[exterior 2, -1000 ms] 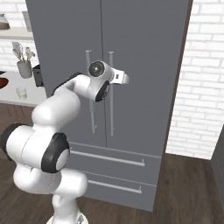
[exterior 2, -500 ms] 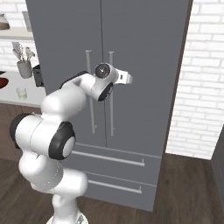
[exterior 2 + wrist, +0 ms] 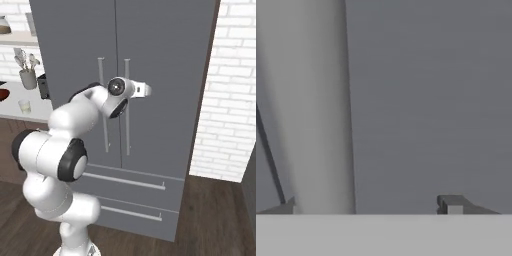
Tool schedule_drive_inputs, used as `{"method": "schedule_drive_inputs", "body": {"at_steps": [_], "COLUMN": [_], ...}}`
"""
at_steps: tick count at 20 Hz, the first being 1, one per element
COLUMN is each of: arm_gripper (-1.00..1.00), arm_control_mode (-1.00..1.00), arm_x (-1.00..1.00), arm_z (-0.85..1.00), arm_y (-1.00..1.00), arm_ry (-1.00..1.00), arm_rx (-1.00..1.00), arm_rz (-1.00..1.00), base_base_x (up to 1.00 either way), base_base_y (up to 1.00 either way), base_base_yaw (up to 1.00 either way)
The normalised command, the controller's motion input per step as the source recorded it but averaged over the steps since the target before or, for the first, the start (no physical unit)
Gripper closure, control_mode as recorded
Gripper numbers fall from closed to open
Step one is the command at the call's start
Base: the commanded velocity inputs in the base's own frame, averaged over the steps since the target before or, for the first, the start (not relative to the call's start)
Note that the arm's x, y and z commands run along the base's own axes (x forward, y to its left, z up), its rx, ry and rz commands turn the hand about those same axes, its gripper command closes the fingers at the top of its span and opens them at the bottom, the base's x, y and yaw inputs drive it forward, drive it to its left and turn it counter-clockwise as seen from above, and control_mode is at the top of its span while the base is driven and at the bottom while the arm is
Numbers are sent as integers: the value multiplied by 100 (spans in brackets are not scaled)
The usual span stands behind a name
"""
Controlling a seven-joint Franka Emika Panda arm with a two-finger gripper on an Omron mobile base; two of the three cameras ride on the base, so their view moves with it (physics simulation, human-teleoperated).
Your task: Grab a lemon wedge from the fridge and one ice cube from the ice bowl, and put them in the glass of lemonade.
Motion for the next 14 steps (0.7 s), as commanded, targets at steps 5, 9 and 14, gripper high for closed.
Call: {"method": "schedule_drive_inputs", "body": {"at_steps": [5,9,14], "arm_gripper": [100,100,100], "arm_control_mode": [-100,-100,-100], "arm_x": [6,-69,-100], "arm_z": [-11,5,8], "arm_y": [0,-19,-63], "arm_ry": [-5,13,19], "arm_rx": [0,0,0], "arm_rz": [0,0,0], "base_base_x": [0,0,0], "base_base_y": [0,0,0], "base_base_yaw": [0,0,0]}}
